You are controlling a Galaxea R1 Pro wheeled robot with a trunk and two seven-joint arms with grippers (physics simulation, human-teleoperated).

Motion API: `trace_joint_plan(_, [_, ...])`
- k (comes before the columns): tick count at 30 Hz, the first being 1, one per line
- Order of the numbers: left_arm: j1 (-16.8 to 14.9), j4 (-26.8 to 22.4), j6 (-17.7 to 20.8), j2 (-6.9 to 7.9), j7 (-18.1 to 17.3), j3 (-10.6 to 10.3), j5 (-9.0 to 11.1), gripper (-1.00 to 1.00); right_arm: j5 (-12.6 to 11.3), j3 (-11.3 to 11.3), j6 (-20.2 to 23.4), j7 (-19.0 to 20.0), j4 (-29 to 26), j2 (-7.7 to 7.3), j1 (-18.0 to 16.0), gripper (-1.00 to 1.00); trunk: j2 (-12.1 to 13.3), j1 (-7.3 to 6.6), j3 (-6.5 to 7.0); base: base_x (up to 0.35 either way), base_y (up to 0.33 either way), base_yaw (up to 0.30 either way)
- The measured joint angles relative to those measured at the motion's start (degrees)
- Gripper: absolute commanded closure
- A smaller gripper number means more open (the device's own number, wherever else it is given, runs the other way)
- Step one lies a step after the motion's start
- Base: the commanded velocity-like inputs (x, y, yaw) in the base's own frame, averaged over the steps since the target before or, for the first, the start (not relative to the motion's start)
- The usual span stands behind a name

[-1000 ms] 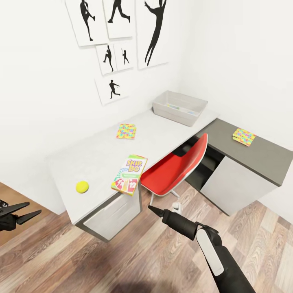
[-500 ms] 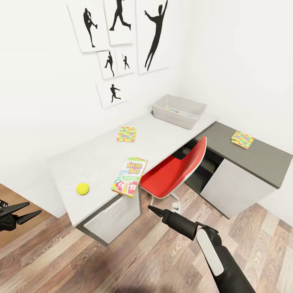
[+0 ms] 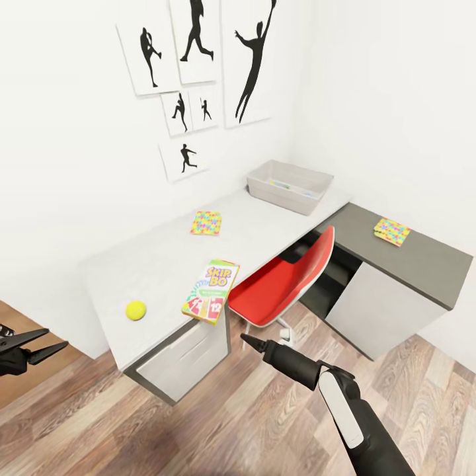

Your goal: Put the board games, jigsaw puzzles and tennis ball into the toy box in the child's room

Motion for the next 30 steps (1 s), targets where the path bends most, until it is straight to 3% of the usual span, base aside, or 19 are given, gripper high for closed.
trace_joint_plan(30, [0.0, 0.0, 0.0, -0.38, 0.1, 0.0, 0.0, -1.0, 0.0, 0.0, 0.0, 0.0, 0.0, 0.0, 0.0, -1.0, 0.0, 0.0, 2.86, 0.0, 0.0, 0.0])
